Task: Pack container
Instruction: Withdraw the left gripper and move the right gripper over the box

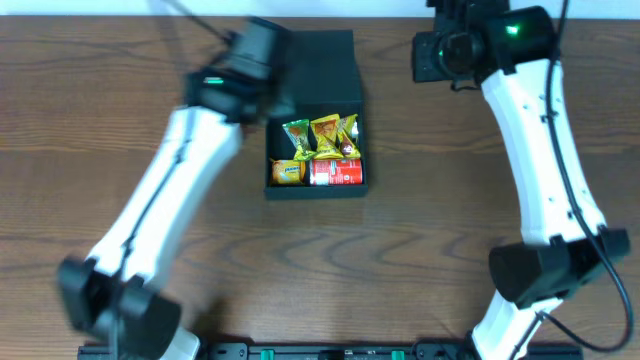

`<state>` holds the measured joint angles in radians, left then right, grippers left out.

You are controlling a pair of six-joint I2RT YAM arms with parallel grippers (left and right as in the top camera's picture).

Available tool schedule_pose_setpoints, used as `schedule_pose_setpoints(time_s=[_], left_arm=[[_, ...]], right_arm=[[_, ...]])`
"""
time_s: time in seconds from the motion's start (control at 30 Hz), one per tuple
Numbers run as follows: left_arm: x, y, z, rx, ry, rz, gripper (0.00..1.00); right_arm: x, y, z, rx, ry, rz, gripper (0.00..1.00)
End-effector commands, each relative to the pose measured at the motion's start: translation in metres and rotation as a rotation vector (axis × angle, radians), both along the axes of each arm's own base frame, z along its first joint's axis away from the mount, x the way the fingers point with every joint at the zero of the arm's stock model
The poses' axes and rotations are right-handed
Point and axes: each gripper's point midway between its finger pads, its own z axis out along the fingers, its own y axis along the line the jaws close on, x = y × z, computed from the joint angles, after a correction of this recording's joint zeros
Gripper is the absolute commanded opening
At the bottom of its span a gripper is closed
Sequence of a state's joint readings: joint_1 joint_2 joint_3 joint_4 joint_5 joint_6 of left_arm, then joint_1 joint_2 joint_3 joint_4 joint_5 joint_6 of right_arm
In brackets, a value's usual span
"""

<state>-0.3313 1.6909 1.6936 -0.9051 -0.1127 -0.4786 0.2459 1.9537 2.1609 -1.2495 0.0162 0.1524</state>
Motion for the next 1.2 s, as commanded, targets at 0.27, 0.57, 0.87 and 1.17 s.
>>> schedule_pose_setpoints(time_s=[0.27,0.57,0.87,1.17], left_arm=[[-0.025,0.183,0.01,-0.064,0.037,0.45,0.06],[-0.043,0.206,-0.025,-0.111,0.13,0.512,0.06],[-0.042,0.206,-0.024,-0.106,0.125,0.503,0.06],[-0.041,0.206,-0.024,-0.106,0.123,0.503,0.06]], right_arm=[[-0.027,0.147,-0.086,0.121,0.177,0.4,0.02],[-0.069,0.226,-0.138,0.05,0.245,0.566,0.01],[-0.064,0.235,-0.19,-0.072,0.259,0.559,0.01],[-0.042,0.235,-0.212,-0.101,0.205,0.464,0.02]])
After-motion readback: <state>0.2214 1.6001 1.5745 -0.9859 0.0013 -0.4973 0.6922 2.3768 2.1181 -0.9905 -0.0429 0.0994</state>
